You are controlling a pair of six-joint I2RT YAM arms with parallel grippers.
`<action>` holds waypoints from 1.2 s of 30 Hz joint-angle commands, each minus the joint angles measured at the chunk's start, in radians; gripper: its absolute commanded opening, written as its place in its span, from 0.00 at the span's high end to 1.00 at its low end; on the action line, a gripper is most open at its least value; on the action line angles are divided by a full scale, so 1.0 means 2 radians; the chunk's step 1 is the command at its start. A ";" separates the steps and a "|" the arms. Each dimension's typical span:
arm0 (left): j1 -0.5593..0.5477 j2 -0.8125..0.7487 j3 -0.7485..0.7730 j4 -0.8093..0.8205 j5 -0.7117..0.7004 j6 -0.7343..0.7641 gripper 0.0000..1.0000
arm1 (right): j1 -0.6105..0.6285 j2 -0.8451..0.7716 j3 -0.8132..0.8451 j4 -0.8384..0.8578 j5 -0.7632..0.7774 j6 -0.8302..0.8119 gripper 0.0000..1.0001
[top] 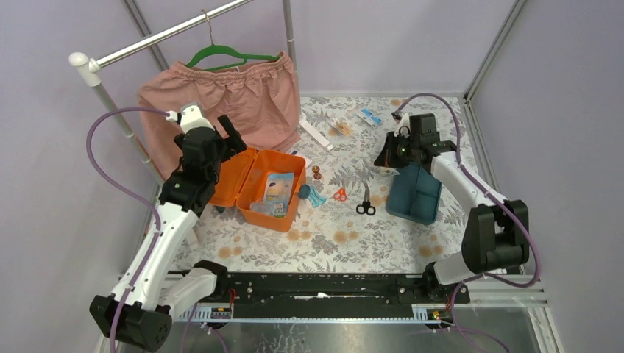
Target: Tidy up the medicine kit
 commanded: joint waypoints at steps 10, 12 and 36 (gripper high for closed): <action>0.003 -0.006 -0.006 0.014 -0.038 0.012 0.01 | 0.098 -0.069 0.095 -0.013 0.044 0.031 1.00; 0.004 -0.008 -0.007 0.013 -0.038 0.012 0.01 | 0.121 -0.064 0.109 -0.008 0.045 0.036 1.00; 0.002 -0.028 -0.011 0.003 -0.064 0.009 0.01 | 0.312 0.136 0.284 0.051 -0.033 0.023 1.00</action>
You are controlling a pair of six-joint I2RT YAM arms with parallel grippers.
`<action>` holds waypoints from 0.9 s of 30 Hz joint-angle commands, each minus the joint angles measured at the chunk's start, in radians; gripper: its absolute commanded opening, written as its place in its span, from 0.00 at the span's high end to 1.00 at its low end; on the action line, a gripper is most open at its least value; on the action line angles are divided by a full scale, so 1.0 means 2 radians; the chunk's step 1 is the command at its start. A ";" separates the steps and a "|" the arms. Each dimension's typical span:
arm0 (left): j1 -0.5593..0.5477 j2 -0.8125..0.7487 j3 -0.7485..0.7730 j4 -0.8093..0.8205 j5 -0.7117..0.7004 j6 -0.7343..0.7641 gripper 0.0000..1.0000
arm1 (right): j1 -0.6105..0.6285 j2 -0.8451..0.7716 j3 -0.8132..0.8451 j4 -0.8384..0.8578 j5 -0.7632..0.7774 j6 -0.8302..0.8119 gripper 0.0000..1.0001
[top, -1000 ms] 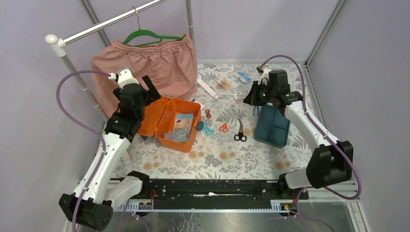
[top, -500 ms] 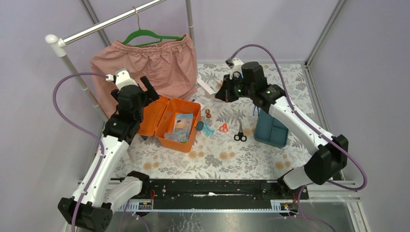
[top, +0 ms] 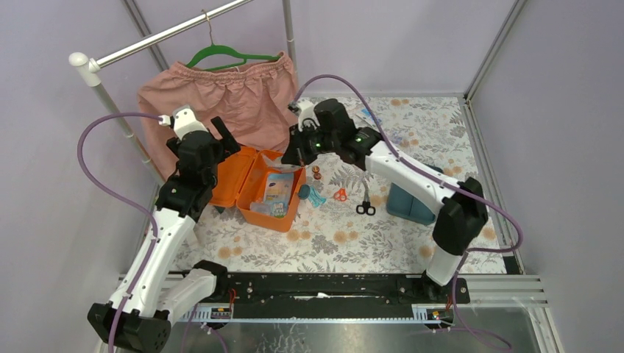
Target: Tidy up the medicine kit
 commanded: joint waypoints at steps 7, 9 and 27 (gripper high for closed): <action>-0.002 -0.012 -0.007 0.004 -0.019 0.001 0.01 | 0.031 0.095 0.068 -0.020 -0.022 -0.026 0.84; -0.002 -0.012 -0.007 0.004 -0.019 0.001 0.01 | 0.033 0.100 0.063 -0.020 -0.015 -0.025 0.78; -0.006 -0.011 -0.007 0.004 -0.015 0.001 0.01 | -0.031 -0.016 -0.035 -0.041 0.203 -0.034 0.56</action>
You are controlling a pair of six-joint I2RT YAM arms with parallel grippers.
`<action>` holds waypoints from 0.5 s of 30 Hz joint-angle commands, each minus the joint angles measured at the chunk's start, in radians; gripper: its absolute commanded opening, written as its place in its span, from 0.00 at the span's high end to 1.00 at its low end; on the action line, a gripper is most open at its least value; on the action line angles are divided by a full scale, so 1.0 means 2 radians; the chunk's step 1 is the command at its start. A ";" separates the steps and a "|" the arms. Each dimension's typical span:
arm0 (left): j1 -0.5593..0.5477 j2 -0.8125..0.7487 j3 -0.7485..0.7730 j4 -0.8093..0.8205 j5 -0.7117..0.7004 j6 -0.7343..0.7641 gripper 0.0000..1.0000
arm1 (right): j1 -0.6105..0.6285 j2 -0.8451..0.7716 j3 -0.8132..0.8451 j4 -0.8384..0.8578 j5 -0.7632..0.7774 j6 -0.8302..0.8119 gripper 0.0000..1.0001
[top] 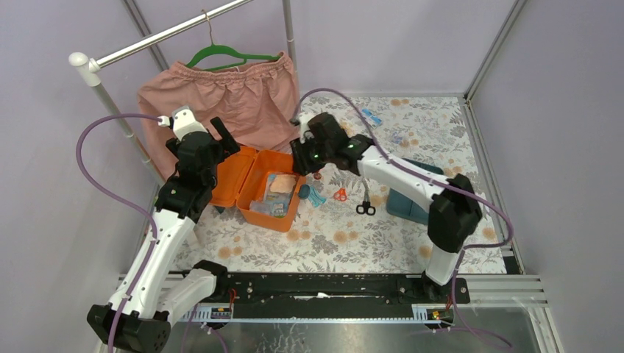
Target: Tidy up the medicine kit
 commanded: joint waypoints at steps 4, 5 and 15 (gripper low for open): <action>-0.005 -0.004 -0.005 0.006 -0.009 0.000 0.01 | -0.127 -0.104 -0.068 0.018 0.108 0.032 0.56; -0.006 -0.005 -0.005 0.006 -0.009 0.000 0.01 | -0.142 -0.108 -0.074 0.018 0.126 0.033 0.56; -0.009 -0.003 -0.006 0.007 -0.005 0.000 0.01 | -0.279 -0.033 -0.042 -0.005 0.201 0.049 0.50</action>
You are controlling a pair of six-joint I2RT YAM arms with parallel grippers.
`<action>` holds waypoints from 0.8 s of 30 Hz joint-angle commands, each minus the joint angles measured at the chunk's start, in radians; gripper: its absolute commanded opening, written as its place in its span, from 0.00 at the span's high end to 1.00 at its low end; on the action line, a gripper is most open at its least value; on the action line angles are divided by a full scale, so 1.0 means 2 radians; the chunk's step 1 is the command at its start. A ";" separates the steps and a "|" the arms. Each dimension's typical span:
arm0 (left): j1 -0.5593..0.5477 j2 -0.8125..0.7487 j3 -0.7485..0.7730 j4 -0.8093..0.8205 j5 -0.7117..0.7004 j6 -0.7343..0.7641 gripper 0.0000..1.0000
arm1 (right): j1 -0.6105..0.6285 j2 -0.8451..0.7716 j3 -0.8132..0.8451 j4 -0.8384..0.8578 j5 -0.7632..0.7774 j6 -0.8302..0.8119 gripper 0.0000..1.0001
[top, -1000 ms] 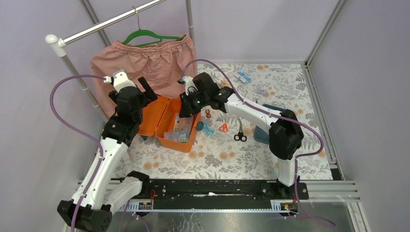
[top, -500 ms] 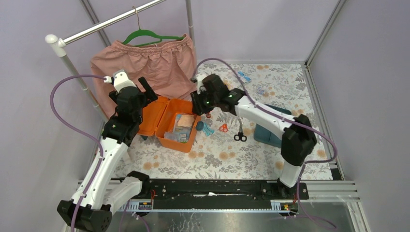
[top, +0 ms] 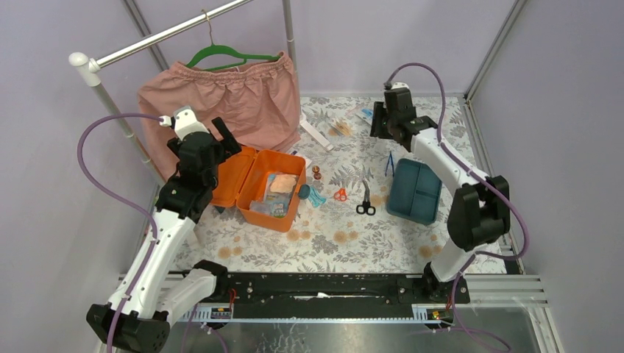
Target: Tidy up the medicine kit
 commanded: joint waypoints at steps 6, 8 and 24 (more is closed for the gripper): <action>-0.007 -0.005 -0.007 0.008 -0.004 0.000 0.01 | -0.082 0.155 0.141 -0.083 0.046 -0.045 0.41; -0.009 -0.005 -0.008 0.009 -0.003 0.000 0.01 | -0.088 0.185 0.167 -0.090 0.047 -0.071 0.39; -0.011 -0.006 -0.010 0.012 0.002 0.001 0.01 | -0.115 0.332 0.319 -0.091 -0.064 -0.289 0.34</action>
